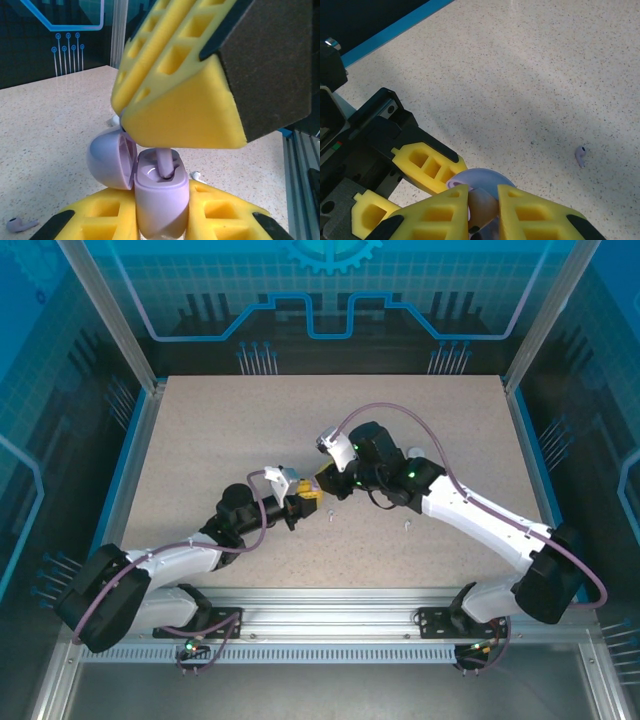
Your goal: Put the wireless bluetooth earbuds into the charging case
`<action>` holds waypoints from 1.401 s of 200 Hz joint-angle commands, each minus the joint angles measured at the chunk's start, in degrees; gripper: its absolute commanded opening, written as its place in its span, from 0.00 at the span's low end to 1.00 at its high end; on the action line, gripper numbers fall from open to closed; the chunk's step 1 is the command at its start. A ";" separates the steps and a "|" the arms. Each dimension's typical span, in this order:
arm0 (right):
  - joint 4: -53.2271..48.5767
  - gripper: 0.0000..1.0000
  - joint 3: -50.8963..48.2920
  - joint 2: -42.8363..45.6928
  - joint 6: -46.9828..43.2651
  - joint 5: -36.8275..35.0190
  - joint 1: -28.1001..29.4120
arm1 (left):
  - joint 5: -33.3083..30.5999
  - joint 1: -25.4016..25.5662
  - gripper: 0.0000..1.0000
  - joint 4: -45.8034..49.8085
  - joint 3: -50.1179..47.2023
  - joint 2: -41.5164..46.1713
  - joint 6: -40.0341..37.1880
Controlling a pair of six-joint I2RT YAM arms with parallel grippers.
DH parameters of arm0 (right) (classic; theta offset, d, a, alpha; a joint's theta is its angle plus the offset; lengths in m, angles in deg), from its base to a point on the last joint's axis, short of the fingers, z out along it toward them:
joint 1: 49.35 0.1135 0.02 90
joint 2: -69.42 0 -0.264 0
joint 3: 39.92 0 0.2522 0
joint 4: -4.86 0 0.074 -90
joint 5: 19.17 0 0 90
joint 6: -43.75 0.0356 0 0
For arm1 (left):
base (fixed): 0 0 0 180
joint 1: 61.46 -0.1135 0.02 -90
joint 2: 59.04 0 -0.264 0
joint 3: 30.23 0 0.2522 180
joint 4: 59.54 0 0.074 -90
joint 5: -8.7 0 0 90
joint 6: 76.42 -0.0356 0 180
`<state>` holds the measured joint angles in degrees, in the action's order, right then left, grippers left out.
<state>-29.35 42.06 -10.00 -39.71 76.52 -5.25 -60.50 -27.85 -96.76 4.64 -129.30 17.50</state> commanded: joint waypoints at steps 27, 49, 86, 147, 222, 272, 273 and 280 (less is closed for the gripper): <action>0.95 0.19 -0.73 1.55 -4.80 4.54 -1.78 | 3.74 1.08 0.23 -3.83 1.65 2.04 -2.77; 0.26 0.19 -0.42 1.63 -6.16 6.25 -2.30 | 3.70 1.18 0.23 -3.47 1.75 2.32 -3.09; -1.16 0.19 -0.20 2.24 -8.18 7.01 -2.45 | 3.77 1.19 0.23 -3.18 1.80 2.50 -3.48; -2.12 0.20 -0.37 3.13 -9.53 7.93 -3.03 | 3.58 1.54 0.23 -3.00 1.84 2.58 -3.91; -3.20 0.19 -0.35 3.17 -9.93 10.31 -3.28 | 3.33 1.68 0.23 -2.30 2.30 3.10 -4.10; -2.73 0.19 -1.07 2.95 -9.34 12.12 -3.25 | 3.35 1.77 0.23 -2.29 2.94 3.11 -4.01; -2.75 0.19 -1.07 2.95 -9.30 12.18 -3.24 | 3.36 1.79 0.23 -2.28 2.92 3.11 -4.01; -2.82 0.19 -1.08 2.86 -9.36 12.33 -3.31 | 3.46 1.73 0.23 -2.22 3.04 3.11 -4.01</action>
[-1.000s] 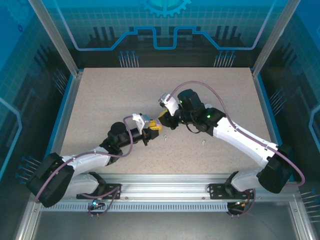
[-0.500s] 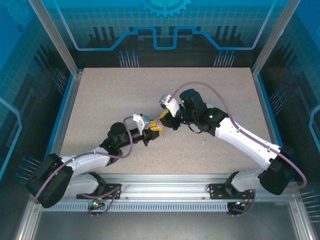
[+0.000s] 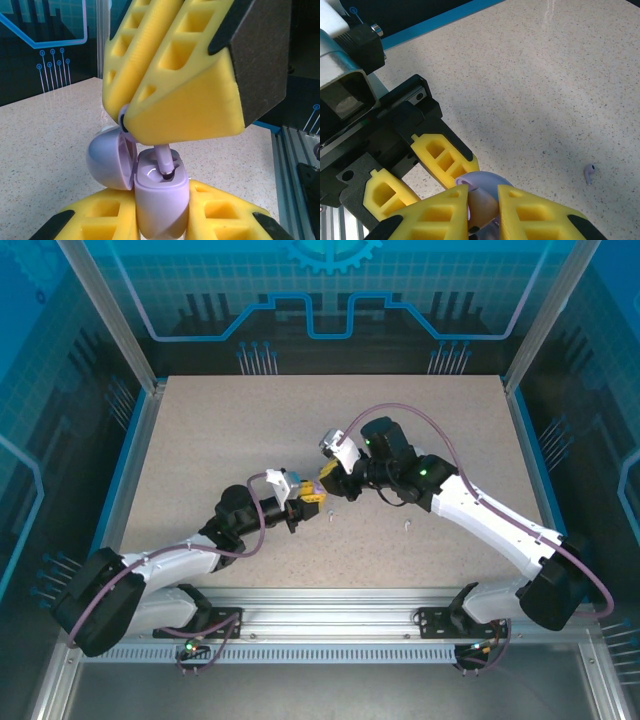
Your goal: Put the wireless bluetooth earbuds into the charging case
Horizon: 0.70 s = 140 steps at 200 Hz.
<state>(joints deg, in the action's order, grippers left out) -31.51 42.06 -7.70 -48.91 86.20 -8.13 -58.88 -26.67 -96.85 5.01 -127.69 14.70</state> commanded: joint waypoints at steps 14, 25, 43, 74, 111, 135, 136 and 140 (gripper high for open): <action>-0.94 0.19 -1.25 0.57 -0.42 2.66 -0.41 | 1.73 0.59 0.23 -2.13 2.87 1.49 -1.39; -1.07 0.19 -1.58 0.73 -0.69 2.42 -0.41 | 1.65 0.59 0.23 -2.11 2.99 1.46 -1.39; -1.47 0.19 -1.91 1.09 -1.15 1.98 -0.37 | 1.55 0.55 0.23 -2.15 2.97 1.58 -1.17; -0.99 0.20 -2.82 1.90 -2.10 1.58 -0.36 | 1.34 0.57 0.24 -2.86 2.65 1.93 -0.18; 0.20 0.20 -3.43 2.02 -3.51 3.08 -0.43 | 1.63 0.62 0.24 -3.18 2.94 2.20 0.22; -0.13 0.20 -3.19 1.82 -4.02 4.46 -0.38 | 1.72 0.55 0.24 -3.40 3.27 2.19 0.33; -0.14 0.20 -3.19 1.85 -4.07 4.48 -0.40 | 1.69 0.55 0.24 -3.50 3.29 2.19 0.35; -0.22 0.20 -3.24 1.89 -4.11 4.55 -0.40 | 1.67 0.55 0.24 -3.63 3.24 2.20 0.43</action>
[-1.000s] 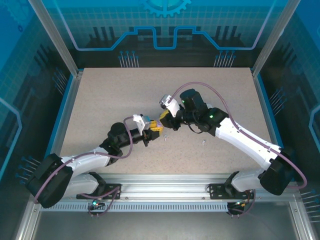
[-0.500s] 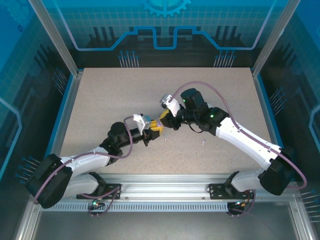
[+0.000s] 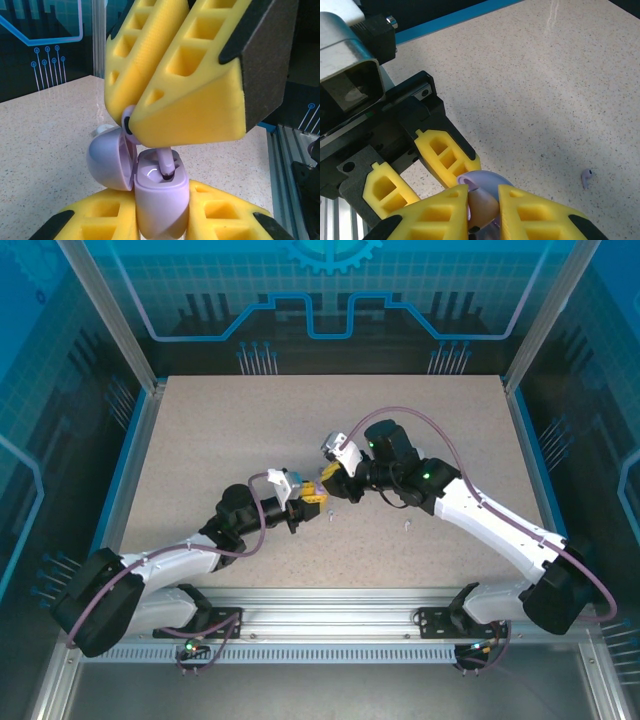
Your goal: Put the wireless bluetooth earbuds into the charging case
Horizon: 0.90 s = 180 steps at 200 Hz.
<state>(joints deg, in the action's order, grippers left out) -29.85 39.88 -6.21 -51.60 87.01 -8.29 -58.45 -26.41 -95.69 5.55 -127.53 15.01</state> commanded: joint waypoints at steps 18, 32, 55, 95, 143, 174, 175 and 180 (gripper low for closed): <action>-2.14 0.20 -1.26 0.58 -1.49 4.58 -0.61 | 1.14 0.29 0.24 -5.65 2.50 1.96 0.40; -2.67 0.20 -1.22 0.64 -1.81 4.87 -0.66 | 1.18 0.28 0.24 -5.88 2.48 2.04 0.50; -3.39 0.20 -1.41 1.01 -3.20 5.51 -0.68 | 1.14 0.32 0.24 -6.16 2.33 2.22 0.76; -3.52 0.21 -1.92 1.59 -6.99 5.75 -0.63 | 1.13 0.37 0.23 -6.60 2.12 2.59 1.21; -3.22 0.21 -1.62 0.97 -8.64 6.16 -0.65 | 2.19 0.30 0.23 -6.73 2.98 1.83 1.47; -4.37 0.21 -1.14 0.63 -10.24 5.98 -0.76 | 2.59 0.33 0.24 -7.23 3.05 1.59 1.73; -4.41 0.21 -1.16 0.56 -10.31 5.97 -0.74 | 2.57 0.35 0.23 -7.22 3.04 1.60 1.73; -4.81 0.21 -1.01 0.50 -10.58 5.99 -0.83 | 2.67 0.32 0.24 -7.24 3.02 1.69 1.73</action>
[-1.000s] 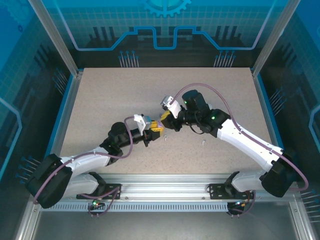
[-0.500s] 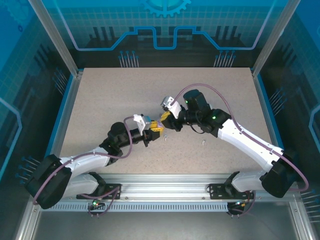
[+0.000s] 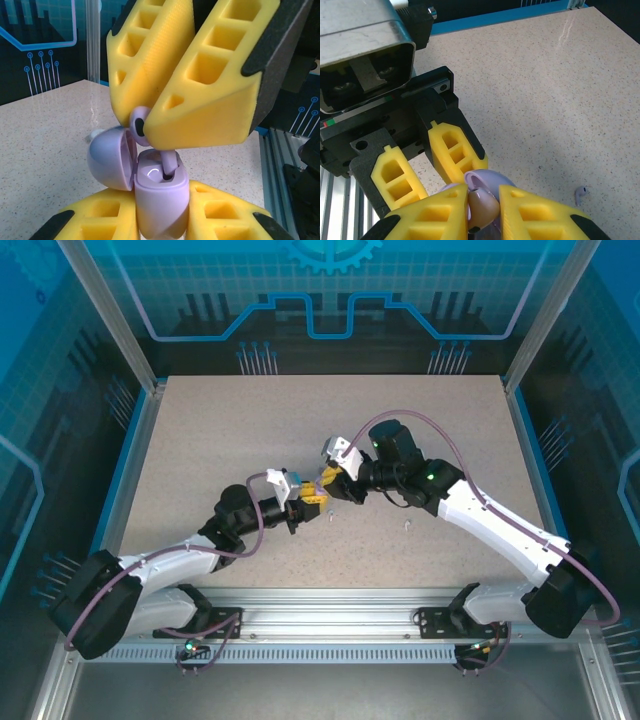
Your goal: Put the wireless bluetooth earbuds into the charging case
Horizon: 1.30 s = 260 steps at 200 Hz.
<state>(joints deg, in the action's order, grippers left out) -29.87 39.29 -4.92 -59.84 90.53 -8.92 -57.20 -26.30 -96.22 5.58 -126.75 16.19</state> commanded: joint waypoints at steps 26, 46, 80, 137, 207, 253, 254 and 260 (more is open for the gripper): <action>-6.04 0.22 -0.16 -1.14 -4.51 3.56 -1.07 | 1.81 0.25 0.24 -6.43 3.11 1.21 0.14; -6.95 0.22 0.73 -1.80 -5.56 4.64 -1.59 | 2.25 0.30 0.24 -5.34 3.27 1.67 -0.32; -7.17 0.30 2.31 -2.82 -4.63 5.51 -1.67 | 2.52 0.34 0.24 -4.45 3.67 1.87 -0.59; -5.71 0.38 2.93 0.32 -1.62 5.95 -2.35 | 0.11 0.34 0.24 -4.31 2.70 2.05 -0.85; -2.78 0.41 -0.70 5.91 10.82 1.33 -4.07 | -6.75 0.31 0.24 -3.41 0.32 3.46 0.16; -2.47 0.42 -3.34 6.22 21.80 -4.91 -4.39 | -12.55 -1.67 0.24 5.35 0.06 7.62 1.07; -2.44 0.42 -3.41 6.27 21.95 -5.06 -4.39 | -12.61 -1.85 0.24 5.35 -0.01 7.69 1.20; -2.24 0.42 -3.80 6.47 22.87 -5.88 -4.39 | -12.84 -2.50 0.24 5.56 -0.39 8.24 1.78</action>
<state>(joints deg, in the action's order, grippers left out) -33.28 37.19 0.80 -44.91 89.28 -12.53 -66.14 -26.91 -93.51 5.99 -121.22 16.56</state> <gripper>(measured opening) 0.418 0.243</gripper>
